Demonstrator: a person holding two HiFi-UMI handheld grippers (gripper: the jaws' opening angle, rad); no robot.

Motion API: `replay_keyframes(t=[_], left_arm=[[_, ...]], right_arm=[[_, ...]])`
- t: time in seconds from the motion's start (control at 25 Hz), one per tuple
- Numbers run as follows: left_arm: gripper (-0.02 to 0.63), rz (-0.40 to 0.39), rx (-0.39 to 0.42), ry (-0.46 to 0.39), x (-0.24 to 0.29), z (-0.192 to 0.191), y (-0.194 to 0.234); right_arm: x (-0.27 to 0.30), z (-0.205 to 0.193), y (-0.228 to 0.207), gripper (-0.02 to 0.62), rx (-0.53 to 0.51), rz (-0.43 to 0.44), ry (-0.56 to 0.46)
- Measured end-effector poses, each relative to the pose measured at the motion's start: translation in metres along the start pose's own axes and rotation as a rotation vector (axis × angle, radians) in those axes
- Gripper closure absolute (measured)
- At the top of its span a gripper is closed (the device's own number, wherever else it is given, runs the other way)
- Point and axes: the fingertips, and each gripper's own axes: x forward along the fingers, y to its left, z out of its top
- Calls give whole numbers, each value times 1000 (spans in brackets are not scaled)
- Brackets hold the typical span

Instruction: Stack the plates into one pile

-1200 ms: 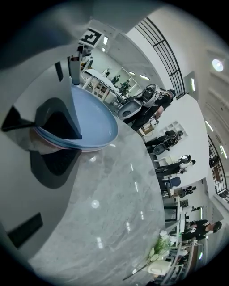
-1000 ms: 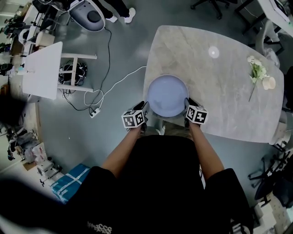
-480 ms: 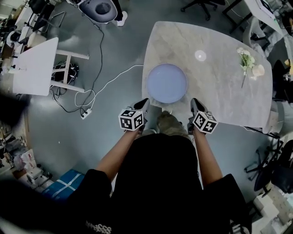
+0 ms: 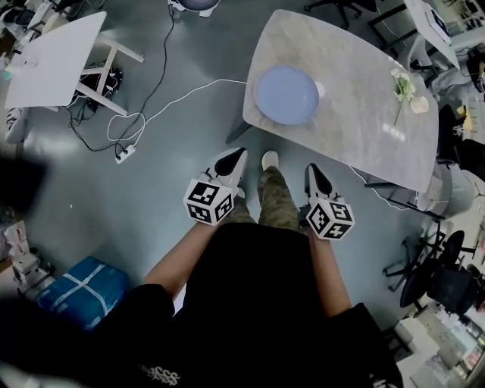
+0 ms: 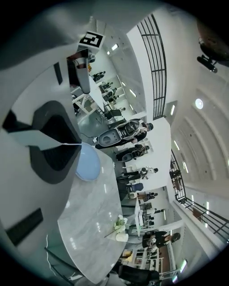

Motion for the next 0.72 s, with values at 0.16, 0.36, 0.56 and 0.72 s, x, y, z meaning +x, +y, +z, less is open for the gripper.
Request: replay_keyframes(t=[0.16, 0.36, 0.56, 0.72], left_arm=[[589, 8, 36, -49, -39, 4, -32], [589, 16, 86, -66, -60, -4, -71], [589, 53, 148, -93, -65, -6, -113], [589, 76, 170, -135, -68, -8, -143]], right_arm=[[-45, -5, 6, 575, 46, -11, -29], [-90, 15, -14, 575, 34, -46, -122], [-148, 29, -58, 581, -73, -86, -197], [-188, 35, -85, 581, -121, -91, -247]])
